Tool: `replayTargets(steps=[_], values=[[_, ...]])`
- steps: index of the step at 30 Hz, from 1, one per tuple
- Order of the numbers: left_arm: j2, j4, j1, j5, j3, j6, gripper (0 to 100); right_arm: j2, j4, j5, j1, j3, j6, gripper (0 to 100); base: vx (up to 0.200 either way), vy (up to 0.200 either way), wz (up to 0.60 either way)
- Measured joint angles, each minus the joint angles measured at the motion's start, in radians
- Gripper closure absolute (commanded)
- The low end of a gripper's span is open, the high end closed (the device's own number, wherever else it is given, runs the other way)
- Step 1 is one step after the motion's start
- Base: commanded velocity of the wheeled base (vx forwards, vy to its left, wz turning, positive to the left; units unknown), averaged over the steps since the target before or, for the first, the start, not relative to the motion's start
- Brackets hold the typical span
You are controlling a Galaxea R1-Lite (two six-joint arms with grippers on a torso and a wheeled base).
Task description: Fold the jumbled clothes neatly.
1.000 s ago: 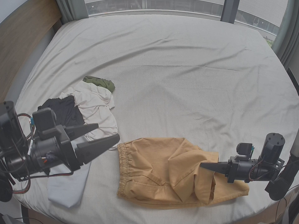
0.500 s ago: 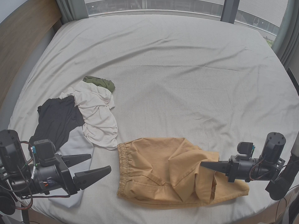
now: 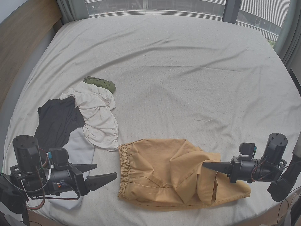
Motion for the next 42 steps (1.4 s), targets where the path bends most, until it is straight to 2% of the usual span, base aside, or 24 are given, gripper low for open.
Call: replayTargets(steps=[7, 19, 27, 32, 42], values=[[0.098, -0.074, 0.002, -0.027, 0.003, 0.000, 0, 0.001, 0.000, 0.000, -0.001, 0.000, 0.000, 100, 0.000, 0.000, 0.00], [0.343, -0.374, 0.016, -0.037, 0.041, -0.006, 0, 0.001, 0.000, 0.000, -0.001, 0.001, 0.000, 100, 0.000, 0.000, 0.00], [0.487, -0.579, 0.012, -0.036, 0.060, -0.116, 0, 0.000, 0.000, 0.000, -0.001, 0.001, 0.000, 100, 0.000, 0.000, 0.00], [0.559, -0.644, 0.004, -0.036, 0.063, -0.131, 0, -0.001, 0.000, 0.000, 0.003, 0.000, 0.000, 100, 0.000, 0.000, 0.00], [0.620, -0.678, -0.037, -0.035, 0.066, -0.198, 0, 0.000, 0.000, 0.001, 0.003, 0.000, 0.000, 100, 0.000, 0.000, 0.00]])
